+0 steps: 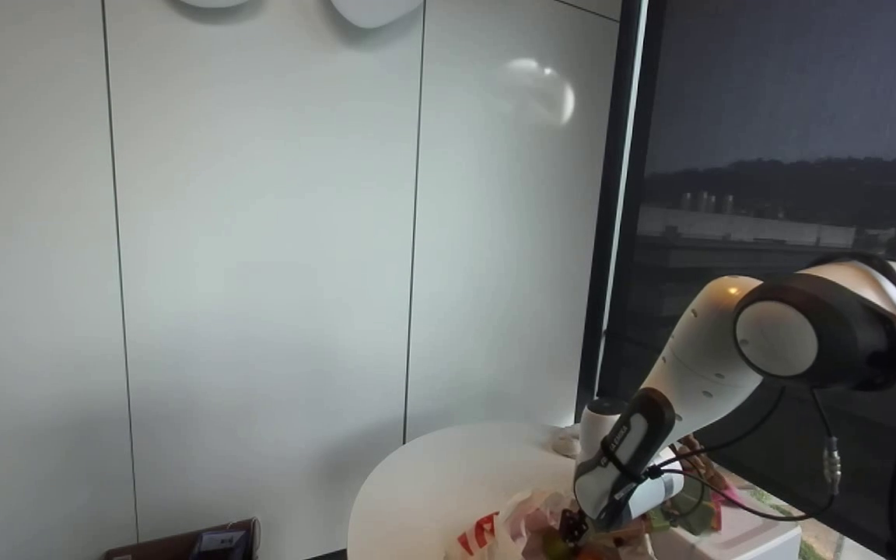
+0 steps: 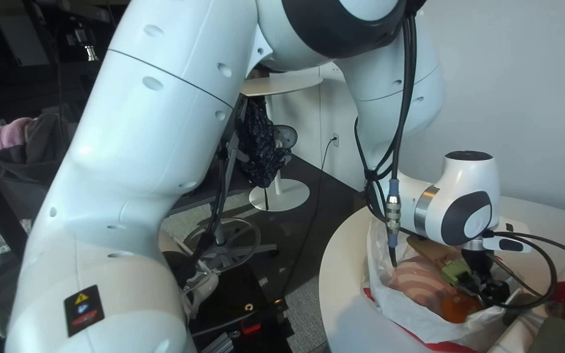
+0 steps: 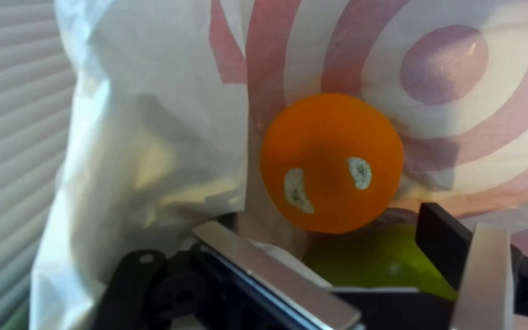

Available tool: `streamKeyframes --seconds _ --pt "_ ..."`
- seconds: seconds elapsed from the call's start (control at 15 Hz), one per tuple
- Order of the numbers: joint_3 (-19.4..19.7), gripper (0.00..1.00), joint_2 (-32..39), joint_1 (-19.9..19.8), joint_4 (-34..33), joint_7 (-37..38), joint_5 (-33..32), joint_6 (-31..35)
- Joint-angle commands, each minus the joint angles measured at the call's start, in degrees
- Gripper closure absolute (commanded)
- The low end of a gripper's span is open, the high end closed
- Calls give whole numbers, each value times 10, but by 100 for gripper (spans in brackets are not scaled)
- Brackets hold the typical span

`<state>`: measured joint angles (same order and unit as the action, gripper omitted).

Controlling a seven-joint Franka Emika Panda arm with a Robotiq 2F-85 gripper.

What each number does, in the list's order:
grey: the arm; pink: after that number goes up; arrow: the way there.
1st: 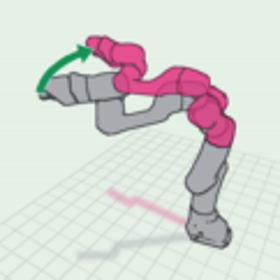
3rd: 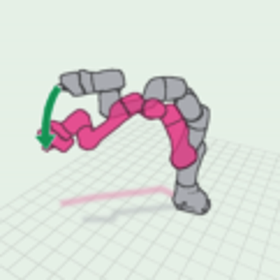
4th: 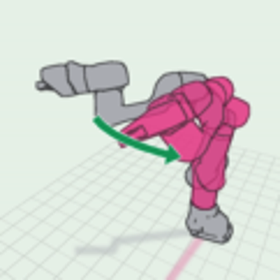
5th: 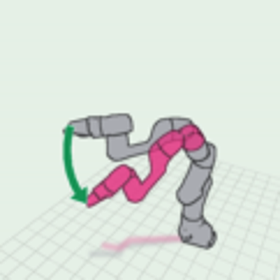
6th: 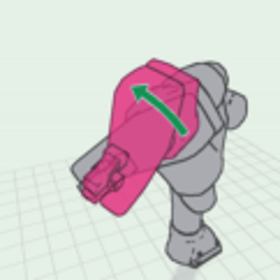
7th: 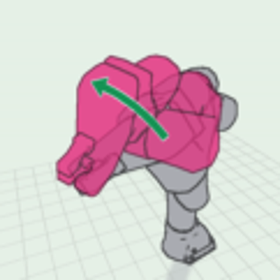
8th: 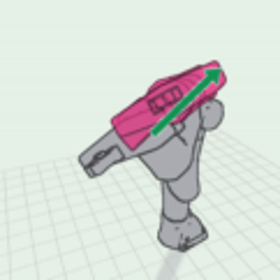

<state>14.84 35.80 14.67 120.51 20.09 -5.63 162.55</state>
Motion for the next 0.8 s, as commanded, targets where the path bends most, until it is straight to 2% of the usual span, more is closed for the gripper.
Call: streamKeyframes --seconds 0.0,0.47,0.53,0.6,0.73 --pt "16 0 12 10 2 20 -9 9" --pt "9 0 32 10 -1 17 -6 11" --pt "9 9 34 12 -1 17 -7 12" --pt "9 25 35 13 -1 17 -6 11" --pt "9 41 33 15 0 15 -6 10"
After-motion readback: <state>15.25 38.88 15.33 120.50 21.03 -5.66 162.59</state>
